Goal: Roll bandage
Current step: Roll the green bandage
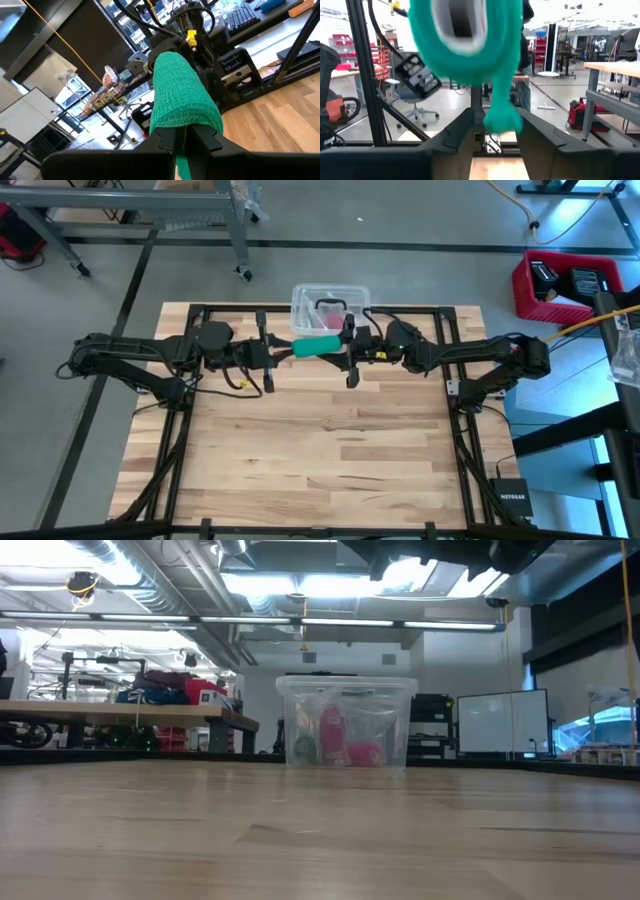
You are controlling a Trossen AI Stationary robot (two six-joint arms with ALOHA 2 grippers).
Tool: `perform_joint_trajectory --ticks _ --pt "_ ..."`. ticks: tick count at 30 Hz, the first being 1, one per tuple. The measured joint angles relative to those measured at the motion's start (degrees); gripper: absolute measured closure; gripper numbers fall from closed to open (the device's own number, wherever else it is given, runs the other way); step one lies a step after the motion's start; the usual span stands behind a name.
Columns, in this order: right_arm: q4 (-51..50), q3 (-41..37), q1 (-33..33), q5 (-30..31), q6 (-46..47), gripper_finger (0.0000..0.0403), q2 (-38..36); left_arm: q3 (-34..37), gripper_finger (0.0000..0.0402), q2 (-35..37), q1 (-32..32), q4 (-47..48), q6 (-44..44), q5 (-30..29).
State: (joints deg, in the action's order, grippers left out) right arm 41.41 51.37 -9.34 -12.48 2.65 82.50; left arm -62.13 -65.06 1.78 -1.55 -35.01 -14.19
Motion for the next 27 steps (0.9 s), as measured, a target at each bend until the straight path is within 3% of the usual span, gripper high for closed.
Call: perform_joint_trajectory --ticks 6,16,27 --pt "0.2 0.0 0.0 -0.2 0.0 0.0276 0.1 0.0 0.0389 0.0 0.0 -1.0 -0.2 0.0" --pt "0.5 0.0 0.0 -0.6 -0.4 0.0393 0.1 0.0 0.0389 0.0 0.0 -0.9 -0.4 0.0" --pt "0.4 0.0 0.0 -2.1 1.5 0.0393 -0.8 0.0 0.0389 2.8 0.0 -0.7 -7.5 -3.5"
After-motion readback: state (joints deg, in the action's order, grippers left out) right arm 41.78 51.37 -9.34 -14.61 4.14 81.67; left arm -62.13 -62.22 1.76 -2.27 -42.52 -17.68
